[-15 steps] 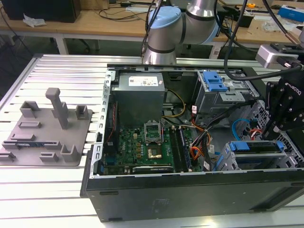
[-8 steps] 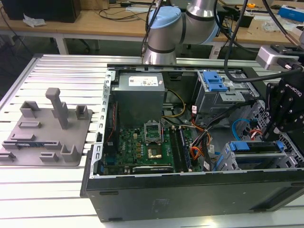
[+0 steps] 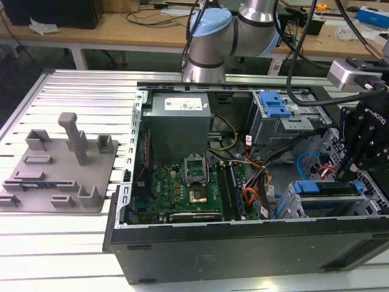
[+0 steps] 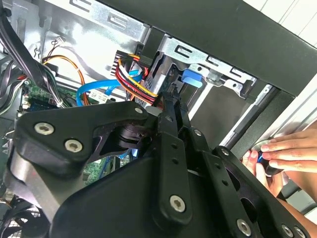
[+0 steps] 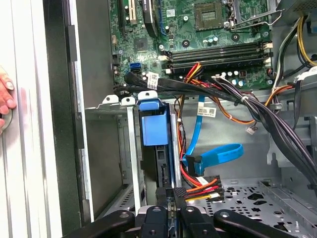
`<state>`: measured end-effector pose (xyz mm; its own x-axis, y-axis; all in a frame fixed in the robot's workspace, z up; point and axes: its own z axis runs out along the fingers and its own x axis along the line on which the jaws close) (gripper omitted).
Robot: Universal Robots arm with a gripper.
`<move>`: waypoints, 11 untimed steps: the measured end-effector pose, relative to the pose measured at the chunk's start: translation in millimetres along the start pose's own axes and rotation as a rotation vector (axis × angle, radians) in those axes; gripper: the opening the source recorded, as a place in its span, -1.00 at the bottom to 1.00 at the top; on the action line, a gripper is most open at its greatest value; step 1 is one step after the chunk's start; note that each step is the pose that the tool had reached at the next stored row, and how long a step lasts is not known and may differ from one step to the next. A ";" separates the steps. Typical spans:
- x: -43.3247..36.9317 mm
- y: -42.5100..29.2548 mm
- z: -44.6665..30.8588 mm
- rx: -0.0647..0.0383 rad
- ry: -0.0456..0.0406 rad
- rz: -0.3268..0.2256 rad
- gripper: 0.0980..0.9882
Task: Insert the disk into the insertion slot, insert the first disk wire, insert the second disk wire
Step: 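Insert the first disk wire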
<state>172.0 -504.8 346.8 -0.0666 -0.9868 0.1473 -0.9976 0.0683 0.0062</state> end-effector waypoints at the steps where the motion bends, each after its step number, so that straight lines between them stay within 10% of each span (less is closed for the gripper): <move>1: 0.0 0.0 0.1 0.000 -0.0001 0.000 -0.85; 11: -0.3 0.0 2.1 0.000 -0.0002 0.000 -0.85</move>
<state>172.0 -504.8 344.7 -0.0666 -0.9869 0.1471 -0.9976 0.0683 0.0063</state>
